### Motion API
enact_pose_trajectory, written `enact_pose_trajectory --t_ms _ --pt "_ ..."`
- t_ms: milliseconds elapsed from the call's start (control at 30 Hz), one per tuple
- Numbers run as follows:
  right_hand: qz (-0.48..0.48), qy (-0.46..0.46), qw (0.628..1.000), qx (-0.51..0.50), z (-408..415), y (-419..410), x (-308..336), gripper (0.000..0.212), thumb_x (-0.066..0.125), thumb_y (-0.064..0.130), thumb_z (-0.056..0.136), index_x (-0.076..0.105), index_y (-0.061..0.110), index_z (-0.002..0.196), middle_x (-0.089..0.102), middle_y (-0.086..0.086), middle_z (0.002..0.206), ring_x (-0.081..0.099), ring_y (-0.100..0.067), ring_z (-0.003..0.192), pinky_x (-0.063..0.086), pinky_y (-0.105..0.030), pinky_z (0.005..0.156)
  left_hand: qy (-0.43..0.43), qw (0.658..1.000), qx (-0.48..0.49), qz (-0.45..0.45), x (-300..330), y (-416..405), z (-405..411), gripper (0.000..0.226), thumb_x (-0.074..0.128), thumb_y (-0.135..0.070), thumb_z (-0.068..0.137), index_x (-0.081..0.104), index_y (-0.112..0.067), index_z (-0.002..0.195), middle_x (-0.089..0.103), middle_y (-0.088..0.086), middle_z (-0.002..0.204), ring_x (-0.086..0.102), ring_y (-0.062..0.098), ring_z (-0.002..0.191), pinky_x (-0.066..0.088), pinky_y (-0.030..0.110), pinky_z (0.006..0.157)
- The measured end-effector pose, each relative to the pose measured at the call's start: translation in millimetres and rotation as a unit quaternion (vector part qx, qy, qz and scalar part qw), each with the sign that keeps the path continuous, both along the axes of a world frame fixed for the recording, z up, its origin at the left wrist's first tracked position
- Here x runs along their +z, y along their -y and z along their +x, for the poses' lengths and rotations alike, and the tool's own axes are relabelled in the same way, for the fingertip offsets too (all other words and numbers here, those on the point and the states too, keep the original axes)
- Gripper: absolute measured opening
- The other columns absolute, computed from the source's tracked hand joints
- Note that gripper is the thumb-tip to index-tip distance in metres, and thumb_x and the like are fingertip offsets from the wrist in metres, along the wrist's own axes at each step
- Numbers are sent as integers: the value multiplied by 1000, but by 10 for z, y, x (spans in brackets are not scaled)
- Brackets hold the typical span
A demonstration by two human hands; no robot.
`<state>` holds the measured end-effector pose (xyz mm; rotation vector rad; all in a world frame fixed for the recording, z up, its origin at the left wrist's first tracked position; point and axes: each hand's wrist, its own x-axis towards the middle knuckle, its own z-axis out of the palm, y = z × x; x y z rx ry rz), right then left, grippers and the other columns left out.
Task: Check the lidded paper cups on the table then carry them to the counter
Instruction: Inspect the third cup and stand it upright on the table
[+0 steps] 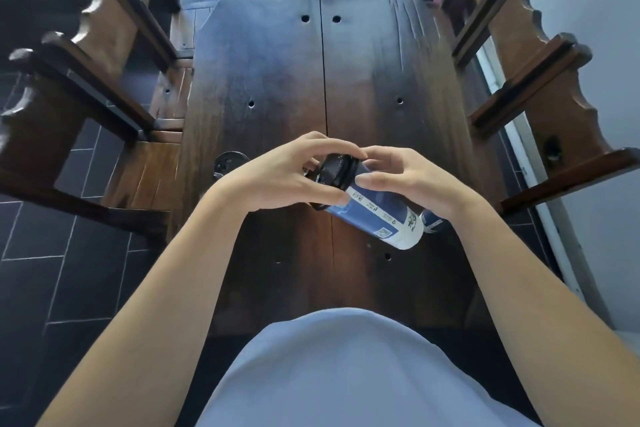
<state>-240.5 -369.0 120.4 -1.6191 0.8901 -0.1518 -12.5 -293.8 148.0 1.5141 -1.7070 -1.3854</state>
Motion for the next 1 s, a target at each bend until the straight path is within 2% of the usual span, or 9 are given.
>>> enact_pose_trajectory --t_ms 67,133,267,367,467,600,733,900,1000 --pt "-35 -27 999 11 -158 42 57 55 73 47 81 60 41 134 73 16 116 70 -7 107 60 -36 92 -55 996 66 2 -73 -84 -28 52 84 -17 85 67 -49 123 59 -11 128 67 12 112 62 30 84" --pt "-61 -21 998 -4 -386 92 89 59 76 46 78 60 44 134 71 19 119 67 -4 113 61 -33 92 -146 978 147 3 -135 -190 -56 50 83 -14 83 68 -39 124 64 -3 126 70 22 111 65 43 79" --pt "-76 62 994 -49 -788 182 147 66 84 35 79 58 38 140 68 14 132 61 -16 127 54 -45 105 -266 929 256 -7 -203 -408 -127 61 88 -33 75 64 -33 131 66 0 125 68 32 117 61 62 84" --pt "-61 138 986 -73 -933 228 234 76 85 22 78 52 31 146 63 7 142 57 -19 134 51 -51 107 -315 904 286 -21 -151 -483 -229 75 94 -46 69 61 -31 135 64 0 127 65 34 122 60 64 85" --pt "-35 211 974 -75 -969 211 292 71 79 11 79 53 20 145 65 -1 138 60 -25 131 56 -48 101 -322 906 276 -23 -62 -445 -348 76 94 -46 69 61 -32 136 63 2 130 64 34 124 61 63 84" --pt "-44 246 965 -86 -974 183 305 54 75 4 81 60 13 132 68 -11 127 61 -30 126 60 -44 94 -312 914 260 -21 17 -360 -396 79 95 -44 68 60 -29 138 61 6 133 64 33 122 61 58 85" --pt "-41 259 959 -105 -1044 150 326 52 74 5 82 60 12 131 67 -11 126 60 -31 128 61 -43 92 -275 932 231 -51 62 -335 -354 73 87 -22 70 60 -28 138 63 3 139 62 29 122 62 44 90" --pt "-48 246 960 -127 -1104 151 436 51 73 13 81 61 20 131 71 3 119 65 -22 121 62 -33 86 -284 941 158 -93 142 -286 -403 82 85 -7 67 61 -38 139 61 -2 146 58 26 131 58 43 98" --pt "-34 237 962 -130 -1107 174 475 52 83 36 78 65 34 127 72 6 118 65 -17 121 62 -34 88 -289 936 164 -112 151 -222 -423 70 86 -7 68 67 -32 131 60 7 146 57 35 131 53 54 103"
